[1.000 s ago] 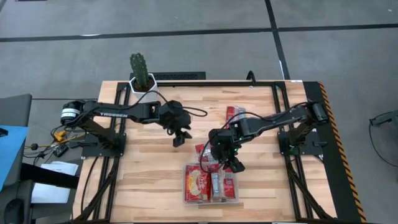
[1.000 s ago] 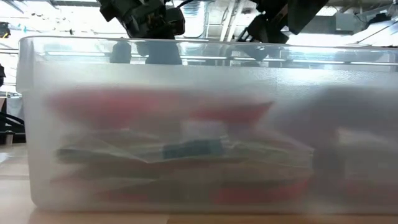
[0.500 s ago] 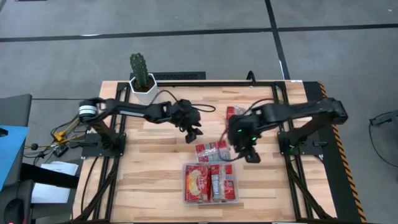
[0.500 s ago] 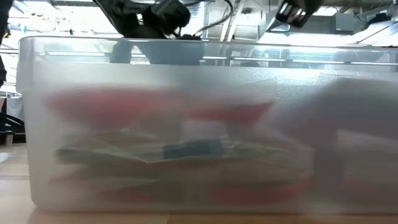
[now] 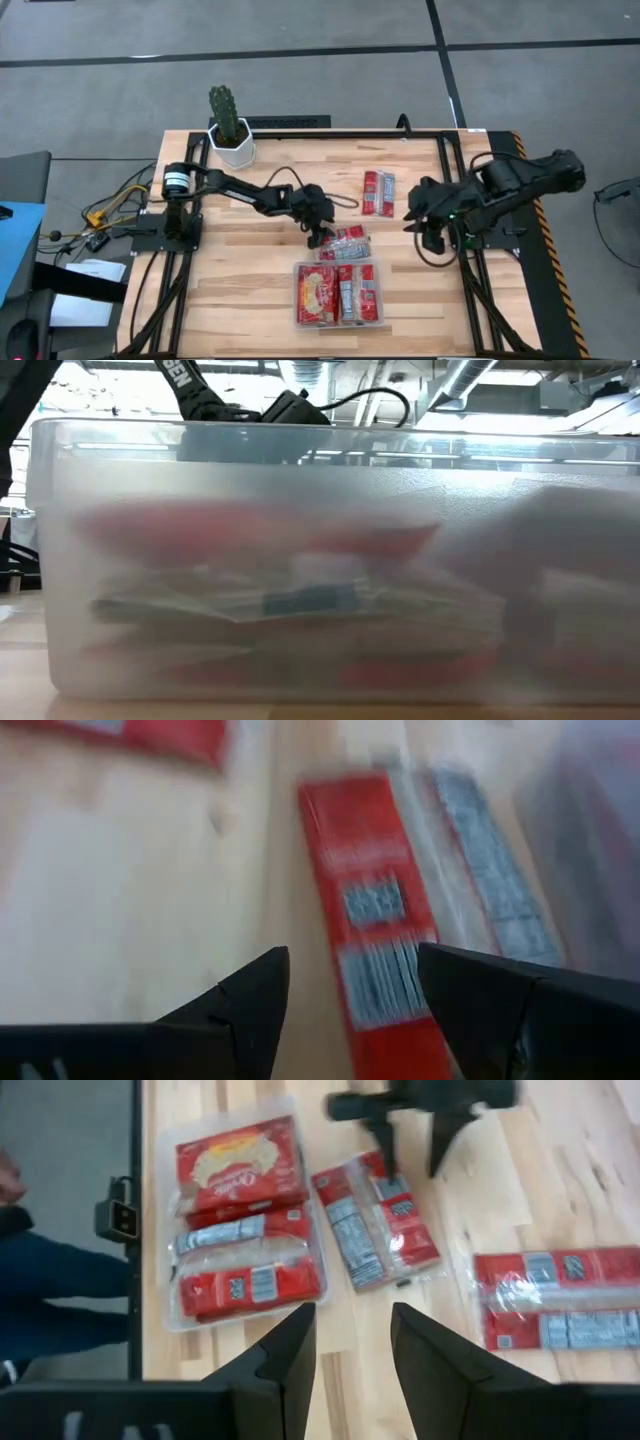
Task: Sort popcorn bags into baskets
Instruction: Put the red popcorn bag into the transparent bin
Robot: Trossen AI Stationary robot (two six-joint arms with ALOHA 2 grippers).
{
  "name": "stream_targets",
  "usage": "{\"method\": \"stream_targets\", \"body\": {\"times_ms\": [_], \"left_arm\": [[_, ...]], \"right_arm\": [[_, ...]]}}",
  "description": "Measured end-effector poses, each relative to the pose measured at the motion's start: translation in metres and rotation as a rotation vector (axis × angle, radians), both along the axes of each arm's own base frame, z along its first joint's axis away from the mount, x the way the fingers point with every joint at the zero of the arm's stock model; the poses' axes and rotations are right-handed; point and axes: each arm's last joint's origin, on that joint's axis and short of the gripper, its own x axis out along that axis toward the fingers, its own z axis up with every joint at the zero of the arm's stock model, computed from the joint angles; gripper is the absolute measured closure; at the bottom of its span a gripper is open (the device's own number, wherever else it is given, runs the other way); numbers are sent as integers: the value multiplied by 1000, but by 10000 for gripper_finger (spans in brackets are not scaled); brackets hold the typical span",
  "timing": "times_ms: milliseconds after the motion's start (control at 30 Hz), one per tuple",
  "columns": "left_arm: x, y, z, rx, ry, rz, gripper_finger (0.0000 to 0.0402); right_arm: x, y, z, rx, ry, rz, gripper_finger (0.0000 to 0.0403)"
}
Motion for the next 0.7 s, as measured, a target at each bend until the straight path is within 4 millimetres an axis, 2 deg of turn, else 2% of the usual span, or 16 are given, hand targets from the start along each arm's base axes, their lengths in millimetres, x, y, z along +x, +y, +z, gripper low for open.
{"method": "stream_targets", "body": {"times_ms": [300, 433, 533, 700], "left_arm": [[2, -30, -34, 96, 116, -71, 192], [5, -33, -46, 59, 191, -49, 199], [6, -31, -49, 40, 199, -66, 237], [6, -20, -50, 20, 201, -42, 361]], "right_arm": [[-7, 5, -16, -4, 40, -30, 246], [-6, 6, -17, -3, 38, -24, 243], [-4, 6, -16, 3, 23, -25, 245], [-5, 6, -16, -5, 25, -29, 256]]}}
